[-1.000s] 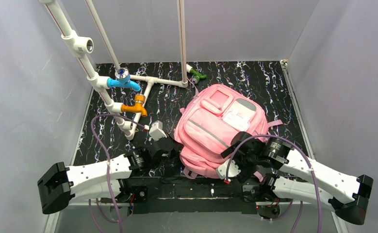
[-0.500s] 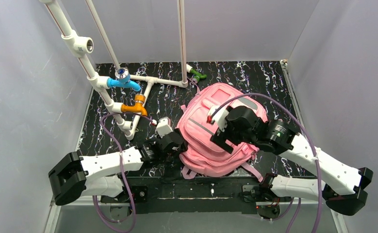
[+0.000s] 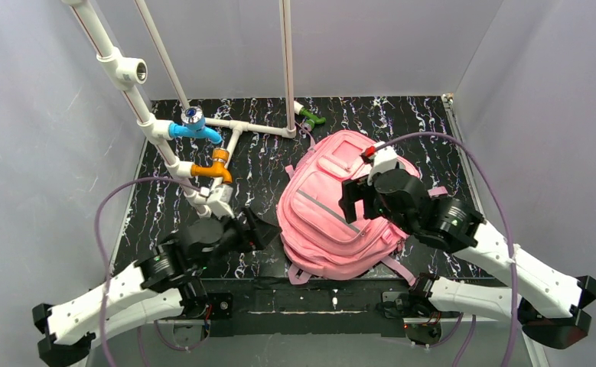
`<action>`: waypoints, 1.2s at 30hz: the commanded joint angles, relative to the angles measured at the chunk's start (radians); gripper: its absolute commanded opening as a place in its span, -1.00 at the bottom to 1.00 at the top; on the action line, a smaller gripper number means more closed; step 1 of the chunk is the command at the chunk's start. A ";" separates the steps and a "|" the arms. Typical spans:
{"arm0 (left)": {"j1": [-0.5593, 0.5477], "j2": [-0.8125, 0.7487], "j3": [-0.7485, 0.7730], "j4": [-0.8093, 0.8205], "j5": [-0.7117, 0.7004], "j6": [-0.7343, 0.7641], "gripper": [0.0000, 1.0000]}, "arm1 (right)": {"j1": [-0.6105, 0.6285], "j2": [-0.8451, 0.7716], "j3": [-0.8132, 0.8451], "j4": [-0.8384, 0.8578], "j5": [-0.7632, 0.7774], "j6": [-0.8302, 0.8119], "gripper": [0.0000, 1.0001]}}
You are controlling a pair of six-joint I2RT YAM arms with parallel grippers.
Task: Pack the student bag
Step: Adjust the student bag at the center of the board.
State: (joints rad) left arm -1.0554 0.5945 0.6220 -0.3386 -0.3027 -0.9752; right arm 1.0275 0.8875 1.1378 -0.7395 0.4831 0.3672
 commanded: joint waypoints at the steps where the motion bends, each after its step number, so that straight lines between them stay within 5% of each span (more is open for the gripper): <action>1: 0.002 -0.174 0.044 -0.130 0.046 0.144 0.54 | -0.001 0.055 -0.011 -0.010 -0.076 -0.028 0.97; 4: 0.002 -0.247 0.077 -0.134 0.078 0.247 0.54 | 0.047 0.182 -0.013 -0.085 -0.159 -0.102 0.97; 8: 0.002 -0.295 0.131 -0.155 0.105 0.342 0.54 | 0.420 0.340 0.044 -0.097 0.114 -0.107 0.97; 15: 0.003 -0.376 0.219 -0.219 0.077 0.416 0.55 | 0.597 0.682 0.111 -0.184 0.387 0.025 0.94; 19: 0.002 -0.417 0.244 -0.241 0.040 0.439 0.58 | 0.648 0.862 0.184 -0.265 0.531 0.104 0.52; 28: 0.001 -0.478 0.239 -0.297 -0.024 0.428 0.60 | 0.775 1.089 0.451 -0.329 0.479 0.074 0.61; 36: 0.003 -0.540 0.248 -0.307 -0.046 0.404 0.61 | 0.704 1.085 0.298 -0.199 0.499 0.073 0.51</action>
State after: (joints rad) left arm -1.0554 0.0723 0.8471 -0.6308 -0.3195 -0.5686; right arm 1.7565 1.9774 1.4685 -0.9562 0.9379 0.4225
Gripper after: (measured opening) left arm 0.804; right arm 0.761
